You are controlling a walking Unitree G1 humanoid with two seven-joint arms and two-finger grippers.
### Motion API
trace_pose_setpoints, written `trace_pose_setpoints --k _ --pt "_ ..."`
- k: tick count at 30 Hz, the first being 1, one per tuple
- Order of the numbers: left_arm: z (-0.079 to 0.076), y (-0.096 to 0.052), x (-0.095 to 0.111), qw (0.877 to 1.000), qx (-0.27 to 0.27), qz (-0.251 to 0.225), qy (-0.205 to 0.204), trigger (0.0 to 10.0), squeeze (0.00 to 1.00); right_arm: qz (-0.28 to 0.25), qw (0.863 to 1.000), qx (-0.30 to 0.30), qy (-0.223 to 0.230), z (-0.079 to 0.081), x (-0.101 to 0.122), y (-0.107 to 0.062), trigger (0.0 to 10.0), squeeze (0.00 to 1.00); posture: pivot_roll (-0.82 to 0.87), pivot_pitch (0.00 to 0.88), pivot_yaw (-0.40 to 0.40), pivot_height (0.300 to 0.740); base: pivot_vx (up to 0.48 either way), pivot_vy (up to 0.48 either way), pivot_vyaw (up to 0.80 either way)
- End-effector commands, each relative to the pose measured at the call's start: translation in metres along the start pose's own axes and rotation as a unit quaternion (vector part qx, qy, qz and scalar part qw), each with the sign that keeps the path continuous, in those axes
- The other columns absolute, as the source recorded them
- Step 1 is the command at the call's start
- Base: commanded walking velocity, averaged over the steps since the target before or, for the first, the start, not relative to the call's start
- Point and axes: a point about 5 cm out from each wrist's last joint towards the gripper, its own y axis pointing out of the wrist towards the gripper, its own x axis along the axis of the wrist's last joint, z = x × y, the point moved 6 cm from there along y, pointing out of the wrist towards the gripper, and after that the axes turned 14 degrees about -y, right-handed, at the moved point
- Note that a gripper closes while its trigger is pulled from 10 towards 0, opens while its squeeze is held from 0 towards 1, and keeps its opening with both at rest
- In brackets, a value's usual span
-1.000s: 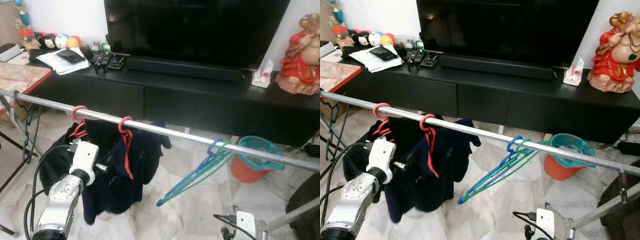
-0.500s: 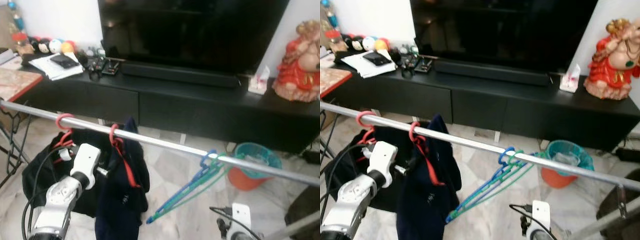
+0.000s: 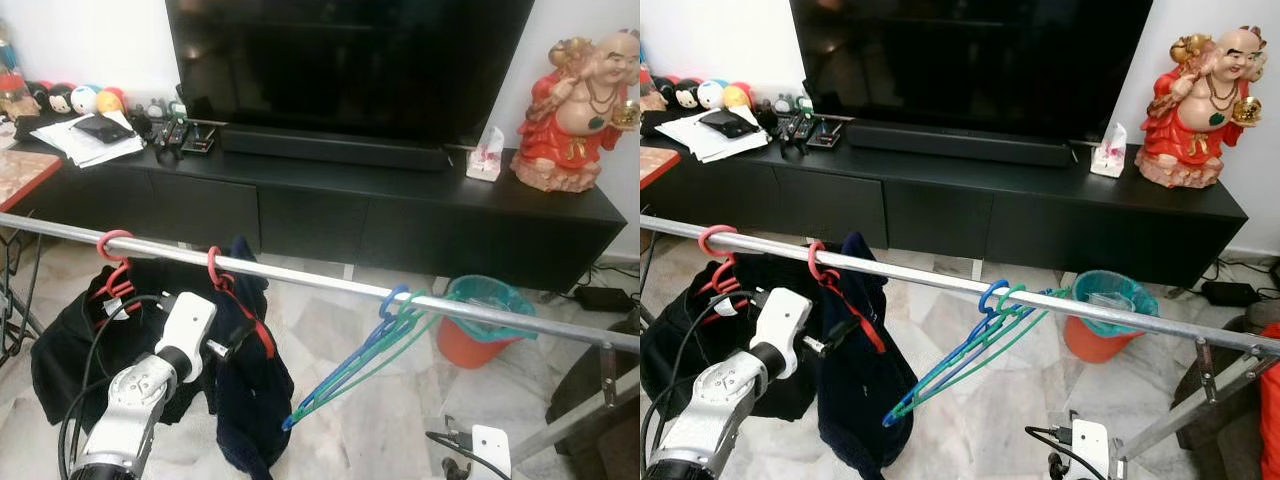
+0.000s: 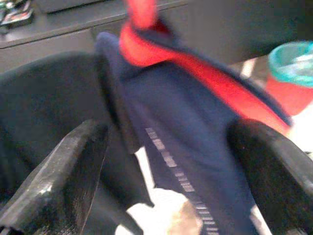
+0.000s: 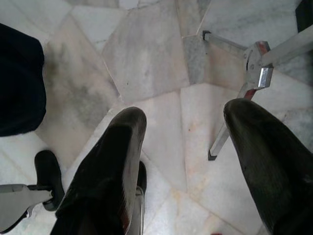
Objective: Hang hanger
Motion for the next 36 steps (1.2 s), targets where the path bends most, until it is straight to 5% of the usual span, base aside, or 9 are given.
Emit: trace_pose_setpoints --k 1,8,16,18,19,21,36 --pt "0.005 0.003 0.0 1.0 0.014 0.005 0.005 10.0 0.0 -0.004 1.0 0.0 -0.002 -0.001 0.003 0.0 10.0 0.0 0.11 0.0 -0.061 0.74 0.0 0.0 0.0" --pt "0.03 0.016 0.002 0.996 0.088 -0.003 -0.028 9.9 0.0 -0.004 1.0 -0.001 -0.002 -0.002 0.004 0.0 10.0 0.0 0.1 0.0 -0.063 0.74 0.0 0.0 0.0" --pt "0.031 0.025 0.004 0.995 0.086 -0.01 -0.042 9.6 0.0 -0.004 1.0 -0.001 -0.003 -0.002 0.003 0.0 10.0 0.0 0.1 0.0 -0.063 0.74 0.0 0.0 0.0" --pt "0.031 0.026 0.004 0.995 0.085 -0.014 -0.05 4.9 0.0 -0.004 1.0 -0.002 -0.003 -0.003 0.003 0.0 10.0 0.0 0.09 0.0 -0.065 0.74 0.0 0.0 0.0" --pt "0.031 0.026 0.004 0.995 0.085 -0.014 -0.051 4.9 0.0 -0.004 1.0 -0.002 -0.003 -0.003 0.003 0.0 10.0 0.0 0.09 0.0 -0.065 0.74 0.0 0.0 0.0" --pt "0.027 0.027 0.004 0.996 0.07 -0.019 -0.056 0.0 0.0 -0.004 1.0 -0.002 -0.004 -0.003 0.003 0.0 10.0 0.0 0.09 0.0 -0.066 0.74 0.0 0.0 0.0" --pt "0.012 0.03 -0.004 0.999 0.016 -0.009 -0.042 0.0 0.0 -0.005 1.0 -0.001 -0.005 -0.003 0.004 0.001 10.0 0.0 0.09 0.0 -0.065 0.74 0.0 0.0 0.0"
